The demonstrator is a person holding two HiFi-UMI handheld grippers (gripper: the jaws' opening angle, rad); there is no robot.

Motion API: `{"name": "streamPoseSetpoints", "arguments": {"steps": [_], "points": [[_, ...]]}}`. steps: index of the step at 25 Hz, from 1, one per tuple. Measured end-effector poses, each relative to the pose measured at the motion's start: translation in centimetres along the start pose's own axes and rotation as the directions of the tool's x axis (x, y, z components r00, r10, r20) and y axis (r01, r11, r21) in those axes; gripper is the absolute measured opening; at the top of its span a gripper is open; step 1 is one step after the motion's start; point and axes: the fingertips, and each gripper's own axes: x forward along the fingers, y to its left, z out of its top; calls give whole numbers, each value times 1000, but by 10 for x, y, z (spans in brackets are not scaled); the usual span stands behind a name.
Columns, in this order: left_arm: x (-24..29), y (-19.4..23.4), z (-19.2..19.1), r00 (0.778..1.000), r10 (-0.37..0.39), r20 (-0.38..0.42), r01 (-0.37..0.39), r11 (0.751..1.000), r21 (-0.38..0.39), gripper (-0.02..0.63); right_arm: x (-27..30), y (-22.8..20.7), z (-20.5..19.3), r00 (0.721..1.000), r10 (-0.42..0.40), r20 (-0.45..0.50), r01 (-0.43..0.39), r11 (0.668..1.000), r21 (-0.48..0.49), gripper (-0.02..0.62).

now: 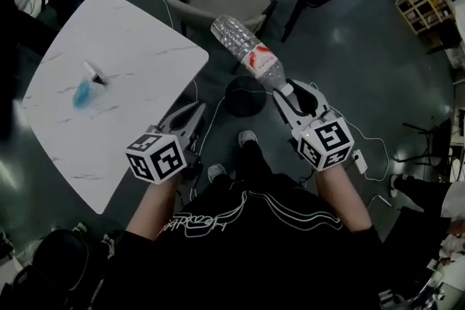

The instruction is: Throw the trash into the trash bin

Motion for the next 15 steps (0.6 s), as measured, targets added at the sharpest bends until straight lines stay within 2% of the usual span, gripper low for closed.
{"name": "streamPoseSetpoints", "arguments": {"steps": [8, 15], "points": [[83, 2, -28, 993, 14, -113, -17, 1000, -24, 5, 5, -68, -49, 999, 2, -55, 2, 996, 87, 174], [133, 53, -98, 972, 95, -214, -123, 985, -123, 5, 28, -99, -133, 982, 58, -178, -30, 987, 156, 175]]}}
